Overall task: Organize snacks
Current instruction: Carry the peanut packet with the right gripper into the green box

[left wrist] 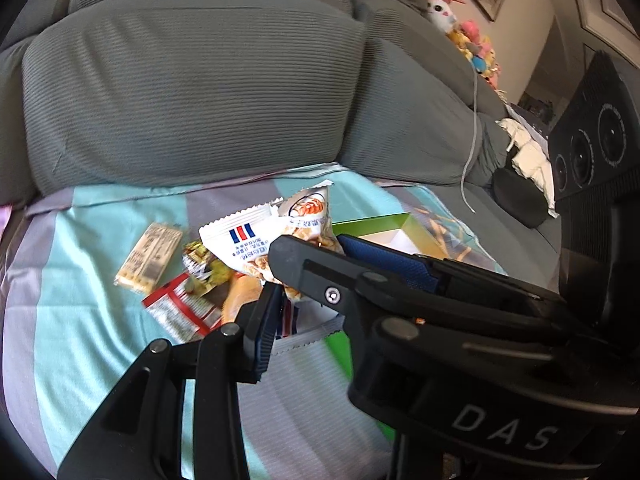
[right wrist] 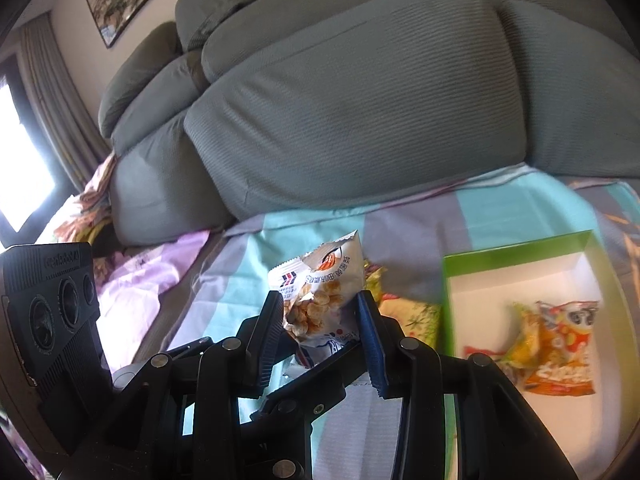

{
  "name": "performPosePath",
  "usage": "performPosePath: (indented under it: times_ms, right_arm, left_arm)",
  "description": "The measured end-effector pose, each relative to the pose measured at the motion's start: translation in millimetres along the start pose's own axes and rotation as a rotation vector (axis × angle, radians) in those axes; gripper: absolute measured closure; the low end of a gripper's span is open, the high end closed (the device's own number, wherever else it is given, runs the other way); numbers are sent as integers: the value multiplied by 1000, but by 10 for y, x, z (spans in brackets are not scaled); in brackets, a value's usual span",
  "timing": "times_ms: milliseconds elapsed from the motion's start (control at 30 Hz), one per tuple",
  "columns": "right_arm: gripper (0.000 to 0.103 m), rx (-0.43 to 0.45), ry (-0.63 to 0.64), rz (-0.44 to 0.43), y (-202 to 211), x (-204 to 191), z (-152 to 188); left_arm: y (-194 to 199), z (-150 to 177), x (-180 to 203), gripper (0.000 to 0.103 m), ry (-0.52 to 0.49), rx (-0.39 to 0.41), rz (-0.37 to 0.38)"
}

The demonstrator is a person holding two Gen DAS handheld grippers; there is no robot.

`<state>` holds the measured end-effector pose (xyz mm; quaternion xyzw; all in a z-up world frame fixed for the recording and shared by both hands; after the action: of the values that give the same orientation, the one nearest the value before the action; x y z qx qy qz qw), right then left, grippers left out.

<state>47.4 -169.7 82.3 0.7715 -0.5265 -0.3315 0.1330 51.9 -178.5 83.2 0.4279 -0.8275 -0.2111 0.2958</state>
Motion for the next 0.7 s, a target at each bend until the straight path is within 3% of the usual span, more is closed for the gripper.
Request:
performPosePath:
  times_ms: [700]
  right_arm:
    - [62, 119, -176, 60, 620, 956, -180]
  left_arm:
    - [-551, -123, 924, 67, -135, -74, 115]
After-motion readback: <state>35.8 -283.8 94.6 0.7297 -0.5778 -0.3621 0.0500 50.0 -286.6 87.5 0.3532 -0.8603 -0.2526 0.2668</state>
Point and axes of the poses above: each gripper's, at about its wrist camera, not at the fingertips, and y roughly against the way its jaws point, x to its right, z to its underside, the point moved 10 cm from there along -y, roughly the way its jaws point, and after that the axes turned 2 degrees about -z, right-handed, at the moved point
